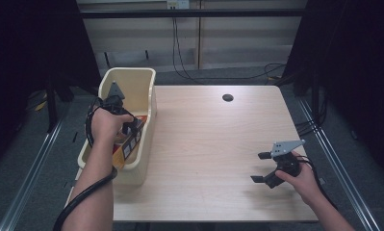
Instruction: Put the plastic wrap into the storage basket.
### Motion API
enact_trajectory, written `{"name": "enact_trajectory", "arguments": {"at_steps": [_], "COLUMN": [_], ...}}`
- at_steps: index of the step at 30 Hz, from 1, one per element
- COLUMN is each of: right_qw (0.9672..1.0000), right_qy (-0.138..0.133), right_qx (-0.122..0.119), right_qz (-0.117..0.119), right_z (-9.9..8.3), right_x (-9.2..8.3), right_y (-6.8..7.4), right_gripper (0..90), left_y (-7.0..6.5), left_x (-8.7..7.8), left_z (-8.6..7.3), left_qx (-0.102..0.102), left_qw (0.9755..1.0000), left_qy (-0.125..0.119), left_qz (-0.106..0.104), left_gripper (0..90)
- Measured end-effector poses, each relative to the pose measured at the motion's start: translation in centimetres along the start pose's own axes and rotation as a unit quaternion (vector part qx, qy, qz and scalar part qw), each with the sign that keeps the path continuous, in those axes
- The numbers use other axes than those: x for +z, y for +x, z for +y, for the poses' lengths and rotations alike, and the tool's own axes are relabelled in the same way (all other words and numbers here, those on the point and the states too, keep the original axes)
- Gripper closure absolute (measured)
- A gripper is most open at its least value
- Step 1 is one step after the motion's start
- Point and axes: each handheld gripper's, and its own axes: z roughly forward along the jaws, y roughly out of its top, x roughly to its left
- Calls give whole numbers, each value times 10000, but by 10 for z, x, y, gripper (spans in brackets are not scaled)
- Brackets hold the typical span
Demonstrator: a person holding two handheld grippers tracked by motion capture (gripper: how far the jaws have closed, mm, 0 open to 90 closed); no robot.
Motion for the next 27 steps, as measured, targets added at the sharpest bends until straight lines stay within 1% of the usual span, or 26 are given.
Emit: {"name": "enact_trajectory", "arguments": {"at_steps": [1,2,4,6,9,10,11,13,14,15,16,17,18,19,20,21,22,23,24,26,27], "right_qw": [10000,10000,10000,10000,10000,10000,10000,10000,10000,10000,10000,10000,10000,10000,10000,10000,10000,10000,10000,10000,10000], "right_qy": [6,6,2,3,-3,-3,-8,-22,-22,-17,-3,-3,5,-6,-23,-25,-47,-46,-41,-41,-57], "right_qx": [-1,-1,5,7,5,5,3,12,12,0,1,1,13,1,3,17,0,3,20,16,16], "right_qz": [-17,-17,5,8,-13,-13,-5,-4,-4,-40,-47,-47,-12,-39,-17,-44,-63,-67,-53,-51,-53], "right_z": [0,0,0,0,0,0,0,0,0,0,0,0,-1,-1,-1,-1,0,0,0,0,0], "right_x": [0,0,0,0,0,0,0,-1,-1,-1,-1,-1,-2,-3,-3,-4,-4,-4,-4,-4,-4], "right_y": [0,0,0,0,0,0,0,0,0,0,1,1,1,2,2,2,2,2,2,2,2], "right_gripper": [32,32,32,32,32,32,32,32,32,32,32,32,32,32,32,32,32,32,32,32,32], "left_y": [0,0,-1,-2,0,1,0,-3,-3,-6,-6,-8,-11,-12,-14,-16,-19,-25,-25,-31,-33], "left_x": [0,0,-3,-4,-8,-10,-16,-22,-22,-30,-30,-32,-36,-38,-40,-42,-44,-46,-46,-47,-48], "left_z": [0,0,0,0,-1,0,0,1,1,2,2,2,2,2,2,2,1,1,1,1,1], "left_qx": [42,42,55,63,-29,-3,-31,11,11,85,85,98,96,126,154,246,259,336,336,432,452], "left_qw": [10000,10000,10000,9999,9998,9997,9992,9988,9988,9981,9981,9976,9967,9962,9951,9946,9939,9920,9920,9901,9891], "left_qy": [42,42,-69,-87,-172,-182,-355,-416,-416,-534,-534,-598,-685,-749,-842,-853,-919,-1042,-1042,-1117,-1145], "left_qz": [-31,-31,-41,-62,-139,-134,-205,-252,-252,-306,-306,-339,-415,-438,-501,-529,-555,-636,-636,-728,-809], "left_gripper": [385,381,381,381,383,383,388,379,377,374,372,372,366,359,346,332,330,322,312,303,286]}}
